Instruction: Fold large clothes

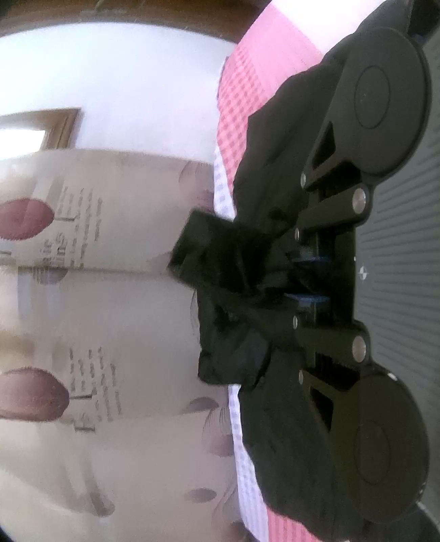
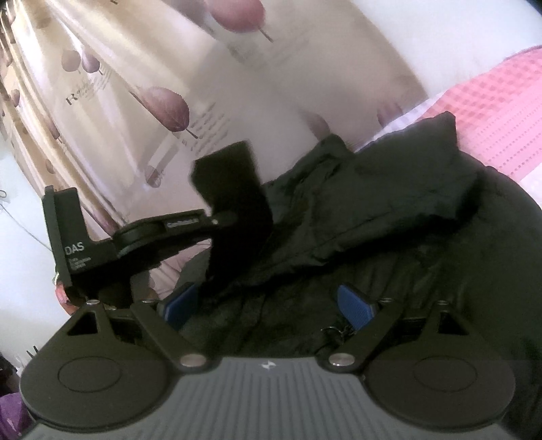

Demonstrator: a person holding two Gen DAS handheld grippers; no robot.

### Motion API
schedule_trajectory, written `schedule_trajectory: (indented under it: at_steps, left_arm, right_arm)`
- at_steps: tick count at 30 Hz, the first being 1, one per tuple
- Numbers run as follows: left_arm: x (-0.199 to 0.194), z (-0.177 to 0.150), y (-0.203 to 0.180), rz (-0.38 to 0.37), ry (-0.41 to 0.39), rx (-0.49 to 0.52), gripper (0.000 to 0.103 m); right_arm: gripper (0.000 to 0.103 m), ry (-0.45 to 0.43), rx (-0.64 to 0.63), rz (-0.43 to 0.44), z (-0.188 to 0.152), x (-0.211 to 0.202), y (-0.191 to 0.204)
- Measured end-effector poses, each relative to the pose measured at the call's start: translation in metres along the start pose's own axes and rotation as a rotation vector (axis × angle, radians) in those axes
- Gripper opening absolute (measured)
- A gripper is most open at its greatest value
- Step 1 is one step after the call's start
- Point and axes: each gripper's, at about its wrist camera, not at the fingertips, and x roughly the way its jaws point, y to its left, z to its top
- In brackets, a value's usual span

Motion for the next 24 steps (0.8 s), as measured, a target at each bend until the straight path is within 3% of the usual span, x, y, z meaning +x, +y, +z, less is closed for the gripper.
schedule_trajectory:
  at_steps: [1, 2, 3, 6, 8, 13, 19, 24]
  left_arm:
    - [0.000, -0.001, 0.000, -0.013, -0.003, 0.007, 0.044]
    - [-0.002, -0.003, 0.000, -0.014, -0.009, 0.013, 0.068]
    - [-0.005, -0.005, 0.000, -0.004, -0.024, 0.014, 0.084]
    - [-0.019, -0.006, 0.001, -0.006, -0.105, -0.001, 0.102]
    - [-0.027, -0.006, 0.002, -0.005, -0.120, 0.001, 0.103]
    - [-0.040, -0.016, 0.027, 0.022, -0.043, -0.024, 0.103]
    - [-0.057, -0.033, 0.093, 0.060, 0.015, -0.180, 0.099]
    - [-0.061, -0.041, 0.155, 0.133, 0.027, -0.310, 0.100]
  right_arm:
    - [0.091, -0.002, 0.004, 0.001, 0.000, 0.000, -0.001]
    - [0.091, -0.004, 0.008, 0.002, 0.000, -0.001, -0.001]
    - [0.091, -0.006, 0.013, 0.003, 0.000, -0.001, -0.002]
    - [0.091, -0.008, 0.024, 0.004, 0.000, -0.001, -0.003]
    - [0.091, -0.008, 0.028, 0.003, 0.001, -0.002, -0.004]
    - [0.091, -0.017, 0.040, -0.020, 0.001, -0.004, -0.003]
    - [0.092, 0.001, 0.105, -0.046, 0.025, -0.003, 0.001]
    - [0.094, 0.017, 0.041, -0.069, 0.067, 0.024, 0.003]
